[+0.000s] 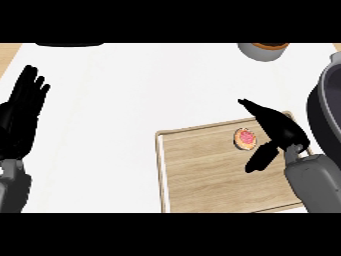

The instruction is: Pick the cupcake from the tray and place it in the pot

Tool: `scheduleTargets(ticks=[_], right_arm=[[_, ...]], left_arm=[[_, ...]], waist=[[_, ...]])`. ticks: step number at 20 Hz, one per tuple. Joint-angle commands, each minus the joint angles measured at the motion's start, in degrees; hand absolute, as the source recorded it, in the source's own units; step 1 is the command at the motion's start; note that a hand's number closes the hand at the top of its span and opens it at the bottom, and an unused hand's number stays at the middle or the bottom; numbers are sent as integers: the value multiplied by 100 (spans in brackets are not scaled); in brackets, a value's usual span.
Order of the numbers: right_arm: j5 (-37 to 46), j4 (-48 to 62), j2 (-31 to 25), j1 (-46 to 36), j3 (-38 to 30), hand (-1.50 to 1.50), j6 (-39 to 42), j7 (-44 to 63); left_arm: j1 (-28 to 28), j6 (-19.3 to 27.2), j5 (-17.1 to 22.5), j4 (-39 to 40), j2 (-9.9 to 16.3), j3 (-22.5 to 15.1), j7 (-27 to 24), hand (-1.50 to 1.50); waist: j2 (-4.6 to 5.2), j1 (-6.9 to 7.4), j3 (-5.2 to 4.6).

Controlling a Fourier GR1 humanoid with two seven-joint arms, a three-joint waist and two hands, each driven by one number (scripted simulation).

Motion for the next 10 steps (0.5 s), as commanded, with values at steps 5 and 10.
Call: scheduleTargets(ticks=[5,10], right_arm=[[638,550,148,43,154,150,-118,-883],[950,838,238,-167,63,150,-188,-1414]], left_arm=[[-377,21,-303,409,-214,-40,-117,0],[-227,-52,-375,473,-359,-36,-296,0]], waist=[[7,-5,1],[3,-3,0]])
